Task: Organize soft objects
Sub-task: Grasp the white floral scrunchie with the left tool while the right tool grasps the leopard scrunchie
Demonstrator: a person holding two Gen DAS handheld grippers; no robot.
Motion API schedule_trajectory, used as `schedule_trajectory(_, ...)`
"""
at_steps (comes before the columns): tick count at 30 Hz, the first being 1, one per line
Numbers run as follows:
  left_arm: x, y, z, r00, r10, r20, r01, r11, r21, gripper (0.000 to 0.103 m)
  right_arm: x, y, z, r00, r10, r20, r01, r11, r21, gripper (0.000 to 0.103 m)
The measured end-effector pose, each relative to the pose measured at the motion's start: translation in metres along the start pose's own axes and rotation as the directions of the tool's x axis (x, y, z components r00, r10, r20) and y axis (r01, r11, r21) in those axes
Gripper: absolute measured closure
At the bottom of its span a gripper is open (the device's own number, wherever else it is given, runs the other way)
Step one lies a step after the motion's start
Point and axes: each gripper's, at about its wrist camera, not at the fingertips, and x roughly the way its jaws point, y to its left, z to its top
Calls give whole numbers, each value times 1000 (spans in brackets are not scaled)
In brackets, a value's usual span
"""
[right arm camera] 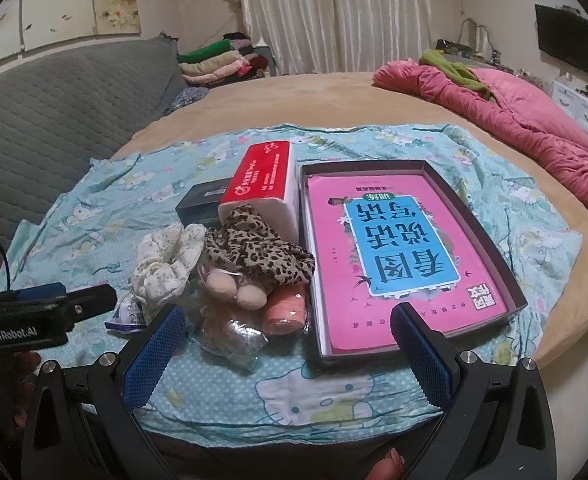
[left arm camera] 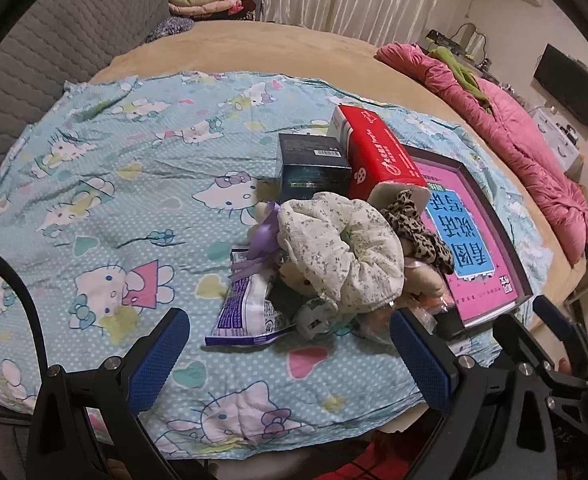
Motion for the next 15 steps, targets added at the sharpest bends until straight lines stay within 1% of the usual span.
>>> schedule_trajectory(2,4,1,5,1000,-24,-8,24,1000,-1,4,2,-2,1,1000,-3,-1,3,1000,2,0)
schedule_trajectory(6,12,-1,16,999,-31,-12,31,1000,0,12,9,-5,4,1000,8,-5,-8,1000,1,0)
schedule_trajectory(11,25,-8,26,999,-39,-36,39,999,13,14,20,-5,11,1000,20,-9,-21,1000,-24,0)
schedule_trajectory(13,31,-12,30,997,-51,-52,52,999,16,18,26,-6,14,1000,14,-13,-15,1000,-26,0)
schedule_trajectory(15,36,-17,33,997,-47,-63,49,998,27,21,31,-6,17,1000,20,-15,-20,999,-31,0)
